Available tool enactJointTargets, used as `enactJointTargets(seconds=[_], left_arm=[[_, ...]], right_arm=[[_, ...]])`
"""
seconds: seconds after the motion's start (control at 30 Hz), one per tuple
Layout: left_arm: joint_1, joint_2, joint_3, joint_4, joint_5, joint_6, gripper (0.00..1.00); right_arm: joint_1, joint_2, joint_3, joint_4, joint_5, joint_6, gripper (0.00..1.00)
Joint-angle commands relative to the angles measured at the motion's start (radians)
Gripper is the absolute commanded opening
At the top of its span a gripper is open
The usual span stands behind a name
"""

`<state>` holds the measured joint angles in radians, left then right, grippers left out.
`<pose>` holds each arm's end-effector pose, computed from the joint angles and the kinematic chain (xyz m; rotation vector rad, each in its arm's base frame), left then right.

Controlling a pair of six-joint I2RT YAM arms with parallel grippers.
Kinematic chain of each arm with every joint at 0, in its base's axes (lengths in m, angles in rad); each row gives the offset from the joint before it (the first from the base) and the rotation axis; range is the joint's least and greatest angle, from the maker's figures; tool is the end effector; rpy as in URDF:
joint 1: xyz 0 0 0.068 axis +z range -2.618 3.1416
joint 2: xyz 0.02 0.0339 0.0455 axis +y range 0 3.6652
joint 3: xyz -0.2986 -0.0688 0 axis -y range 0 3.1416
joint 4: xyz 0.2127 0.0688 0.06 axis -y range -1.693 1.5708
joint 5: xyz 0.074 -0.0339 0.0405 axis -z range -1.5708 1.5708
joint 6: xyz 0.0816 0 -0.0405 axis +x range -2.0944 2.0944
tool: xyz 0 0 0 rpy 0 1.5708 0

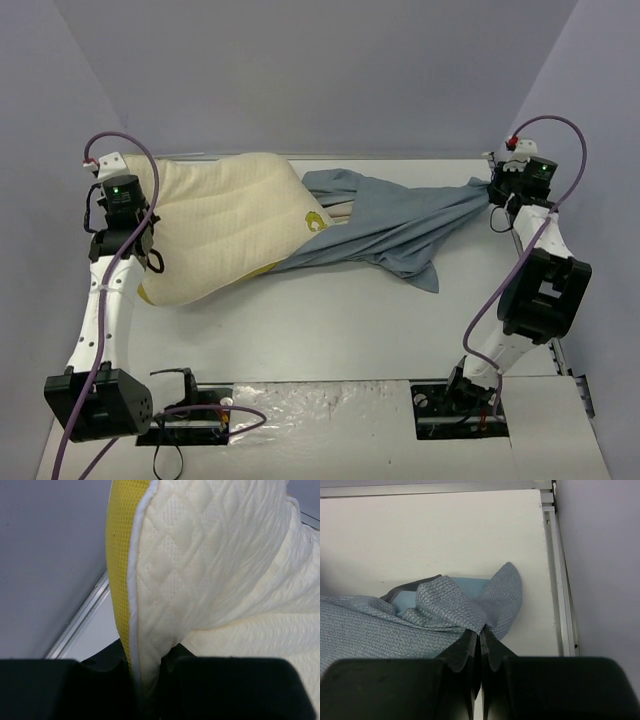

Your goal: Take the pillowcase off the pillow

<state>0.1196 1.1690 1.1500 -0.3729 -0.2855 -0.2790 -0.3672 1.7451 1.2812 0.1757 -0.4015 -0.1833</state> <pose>0.2532 0.0536 0.3861 -0.5672 1.8657 0.1748 0.4145 -0.1253 0.3237 -0.1079 1.8323 -0.0128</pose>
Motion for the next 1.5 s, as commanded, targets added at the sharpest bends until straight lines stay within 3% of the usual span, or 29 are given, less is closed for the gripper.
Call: enactJointTargets(seconds=[0.0,0.1,0.23,0.4,0.63,0.77,0.83,0.9,0.93,1.0,1.1,1.2,1.23,1.4,1.47], left_arm=[[0.037,-0.032,0.074,0.054,-0.133,-0.020,0.02],[0.038,-0.013,0.079,0.057,-0.084,-0.022,0.02],[0.051,-0.017,0.082,0.057,-0.142,-0.025,0.02],[0.069,-0.092,0.108,0.062,-0.136,-0.120,0.02],[0.080,-0.131,0.273,0.025,-0.121,-0.157,0.02],[0.080,-0.098,0.278,0.029,-0.136,-0.135,0.02],[0.080,-0.103,0.239,0.037,-0.118,-0.140,0.02],[0.080,-0.106,0.205,0.046,-0.104,-0.143,0.02],[0.078,-0.108,0.176,0.048,-0.089,-0.137,0.02],[0.075,-0.111,0.157,0.051,-0.075,-0.109,0.02],[0.058,-0.130,0.152,0.028,-0.049,-0.095,0.02],[0.045,-0.161,0.133,-0.027,-0.014,-0.150,0.02],[0.043,-0.204,0.104,-0.029,-0.012,-0.170,0.02],[0.041,-0.296,-0.081,-0.075,-0.014,-0.345,0.02],[0.041,-0.304,-0.099,-0.095,0.009,-0.382,0.02]], right_arm=[[-0.035,-0.078,0.026,0.079,0.075,-0.024,0.00],[-0.036,-0.102,0.024,0.073,0.055,-0.027,0.00],[-0.068,-0.151,0.018,0.123,0.082,-0.018,0.00],[-0.098,-0.167,0.018,0.134,0.085,0.013,0.00],[-0.139,-0.191,-0.029,0.200,0.089,0.071,0.00],[-0.151,-0.206,-0.037,0.205,0.032,0.087,0.00],[-0.147,-0.202,-0.030,0.162,-0.124,0.046,0.00],[-0.105,-0.165,0.027,-0.015,-0.289,-0.046,0.00],[-0.079,-0.150,0.044,-0.081,-0.392,-0.167,0.00],[0.025,-0.128,0.061,-0.278,-0.445,-0.299,0.00],[0.222,-0.114,0.050,-0.461,-0.394,-0.534,0.15],[0.423,-0.111,0.014,-0.469,-0.180,-0.559,0.36],[0.453,-0.111,0.013,-0.467,-0.151,-0.556,0.48],[0.514,-0.157,0.050,-0.492,-0.183,-0.594,0.79],[0.557,-0.188,0.058,-0.521,-0.197,-0.658,0.87]])
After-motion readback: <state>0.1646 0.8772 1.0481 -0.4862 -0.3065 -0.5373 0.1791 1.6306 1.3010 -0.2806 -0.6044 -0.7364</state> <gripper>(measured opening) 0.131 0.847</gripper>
